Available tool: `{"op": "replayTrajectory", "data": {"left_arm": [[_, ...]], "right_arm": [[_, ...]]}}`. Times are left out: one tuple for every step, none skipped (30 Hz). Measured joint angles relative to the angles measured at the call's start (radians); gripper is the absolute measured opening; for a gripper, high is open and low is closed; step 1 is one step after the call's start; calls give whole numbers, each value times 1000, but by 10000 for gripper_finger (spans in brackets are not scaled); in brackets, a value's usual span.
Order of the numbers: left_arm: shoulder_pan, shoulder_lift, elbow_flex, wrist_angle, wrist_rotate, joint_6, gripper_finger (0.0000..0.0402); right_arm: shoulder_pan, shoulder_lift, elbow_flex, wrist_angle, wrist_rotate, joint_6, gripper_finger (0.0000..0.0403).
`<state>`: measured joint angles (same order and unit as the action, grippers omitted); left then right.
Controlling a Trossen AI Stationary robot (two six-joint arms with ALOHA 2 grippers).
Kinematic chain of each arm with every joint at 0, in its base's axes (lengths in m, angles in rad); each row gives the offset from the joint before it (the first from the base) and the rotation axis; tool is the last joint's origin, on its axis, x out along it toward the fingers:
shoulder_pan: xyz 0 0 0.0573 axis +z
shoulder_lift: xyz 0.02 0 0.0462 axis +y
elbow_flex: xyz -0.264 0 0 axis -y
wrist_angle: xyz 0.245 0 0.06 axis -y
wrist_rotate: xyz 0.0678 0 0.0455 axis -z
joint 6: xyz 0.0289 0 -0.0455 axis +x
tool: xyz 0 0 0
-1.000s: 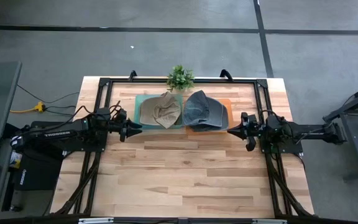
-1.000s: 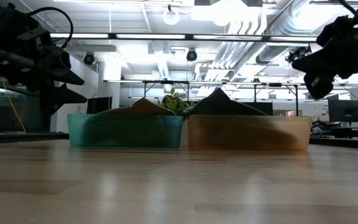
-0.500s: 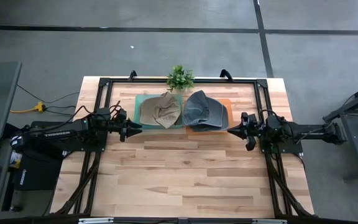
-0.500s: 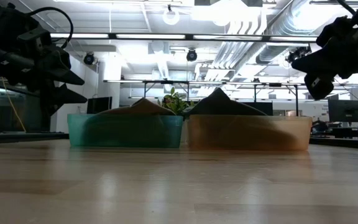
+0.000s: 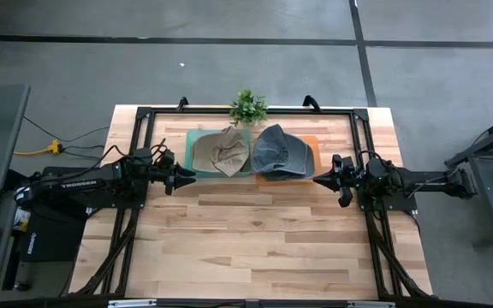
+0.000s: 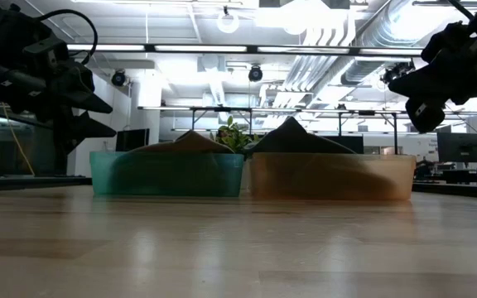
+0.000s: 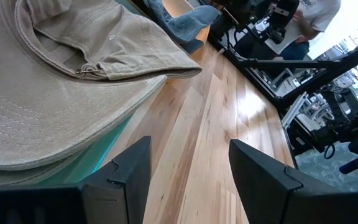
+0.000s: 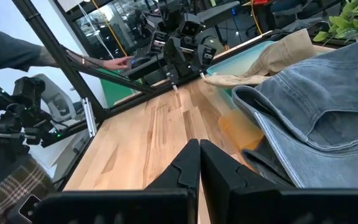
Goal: Pick & Place hat
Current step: Return to Home Position
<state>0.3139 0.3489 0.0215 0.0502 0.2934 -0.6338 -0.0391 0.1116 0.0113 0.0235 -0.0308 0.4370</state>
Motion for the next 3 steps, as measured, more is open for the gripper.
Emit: {"op": "replayTrajectory", "data": {"left_arm": [[0,0,0,0,0,0,192],[0,0,0,0,0,0,192],[0,0,0,0,0,0,192]], "right_arm": [[0,0,0,0,0,0,7],[0,0,0,0,0,0,6],[0,0,0,0,0,0,5]]}}
